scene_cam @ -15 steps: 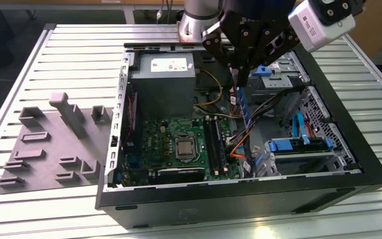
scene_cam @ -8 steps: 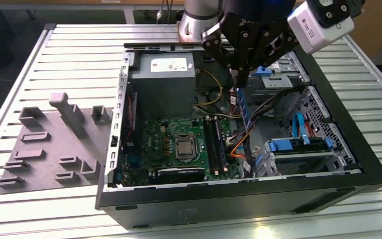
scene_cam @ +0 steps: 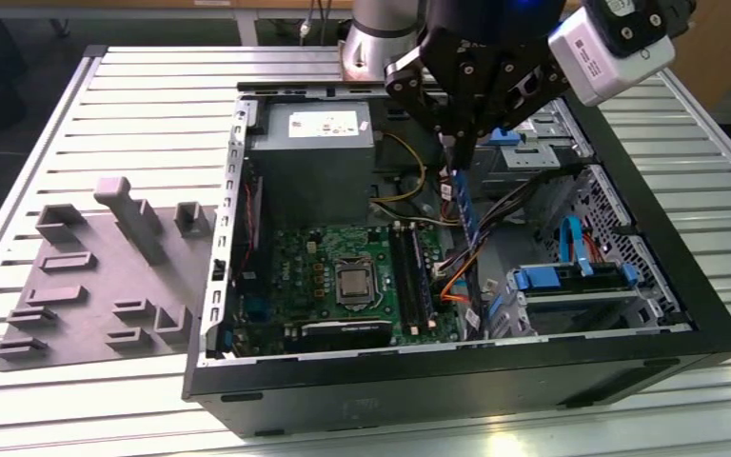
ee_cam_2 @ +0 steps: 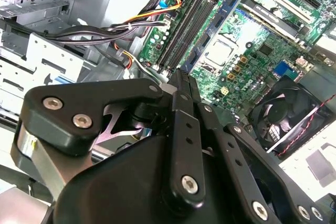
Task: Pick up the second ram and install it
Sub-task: 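Insert the second ram into the second slot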
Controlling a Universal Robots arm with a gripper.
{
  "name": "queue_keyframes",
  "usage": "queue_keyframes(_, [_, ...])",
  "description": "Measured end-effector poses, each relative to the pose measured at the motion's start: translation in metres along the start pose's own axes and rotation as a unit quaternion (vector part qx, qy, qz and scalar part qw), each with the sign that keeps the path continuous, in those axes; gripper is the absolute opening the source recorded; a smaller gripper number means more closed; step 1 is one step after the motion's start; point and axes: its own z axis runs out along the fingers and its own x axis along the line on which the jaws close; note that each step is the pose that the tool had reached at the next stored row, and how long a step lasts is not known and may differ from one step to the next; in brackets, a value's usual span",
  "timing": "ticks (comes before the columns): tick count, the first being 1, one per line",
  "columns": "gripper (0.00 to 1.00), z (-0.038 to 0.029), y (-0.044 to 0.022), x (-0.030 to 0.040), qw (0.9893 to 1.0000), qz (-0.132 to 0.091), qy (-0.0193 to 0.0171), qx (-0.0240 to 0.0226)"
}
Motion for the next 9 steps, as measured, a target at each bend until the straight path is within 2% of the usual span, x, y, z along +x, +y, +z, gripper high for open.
queue_keyframes(7, [0.12, 0.0009, 0.0000, 0.0000, 1.0000, 0.000, 0.0000, 0.0000])
queue_keyframes(8, [0.12, 0.0091, -0.0002, 0.0006, 1.0000, 0.000, 0.0000, 0.0000])
queue_keyframes(9, [0.12, 0.0093, -0.0002, 0.0006, 1.0000, 0.000, 0.0000, -0.0001])
